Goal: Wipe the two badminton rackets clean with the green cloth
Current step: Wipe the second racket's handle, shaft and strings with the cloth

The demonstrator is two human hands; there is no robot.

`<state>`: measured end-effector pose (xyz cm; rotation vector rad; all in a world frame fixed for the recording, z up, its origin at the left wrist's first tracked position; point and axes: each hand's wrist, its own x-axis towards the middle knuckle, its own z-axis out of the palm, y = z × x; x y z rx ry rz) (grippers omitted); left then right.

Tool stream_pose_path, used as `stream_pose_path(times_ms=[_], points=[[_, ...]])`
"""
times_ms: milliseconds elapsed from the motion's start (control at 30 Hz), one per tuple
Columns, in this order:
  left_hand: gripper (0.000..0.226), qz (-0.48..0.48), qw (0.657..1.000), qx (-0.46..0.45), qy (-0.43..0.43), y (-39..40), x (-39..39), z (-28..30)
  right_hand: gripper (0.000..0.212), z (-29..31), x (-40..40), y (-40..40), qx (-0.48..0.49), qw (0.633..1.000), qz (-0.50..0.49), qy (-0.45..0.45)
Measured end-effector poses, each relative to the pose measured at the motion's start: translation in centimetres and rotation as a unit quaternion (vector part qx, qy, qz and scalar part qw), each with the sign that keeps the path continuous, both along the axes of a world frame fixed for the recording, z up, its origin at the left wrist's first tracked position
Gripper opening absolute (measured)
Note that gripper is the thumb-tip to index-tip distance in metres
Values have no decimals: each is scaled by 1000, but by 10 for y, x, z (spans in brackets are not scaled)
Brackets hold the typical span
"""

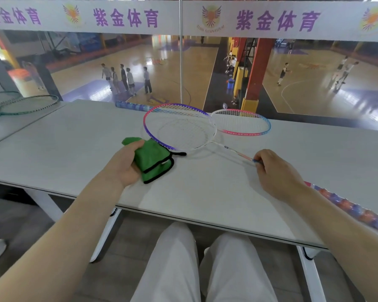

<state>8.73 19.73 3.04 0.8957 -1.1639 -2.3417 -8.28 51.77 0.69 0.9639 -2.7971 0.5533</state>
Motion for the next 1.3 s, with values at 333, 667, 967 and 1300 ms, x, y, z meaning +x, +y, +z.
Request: stream_pose_path(times_ms=[333,667,967,1300], points=[[38,-12,976,140,163,48,-30,-20,10,2,14,-25,-1,1000,-20,-18],[14,-3,986,127,112,88,-64,-10,8,3,30,-36,21,1000,-15,-12],[23,22,991,100,92,100,-97,-15,6,1,36,-41,32,999,8,18],[4,77,993,87,11,90,-116,-22,5,4,36,-40,30,999,-1,-20]])
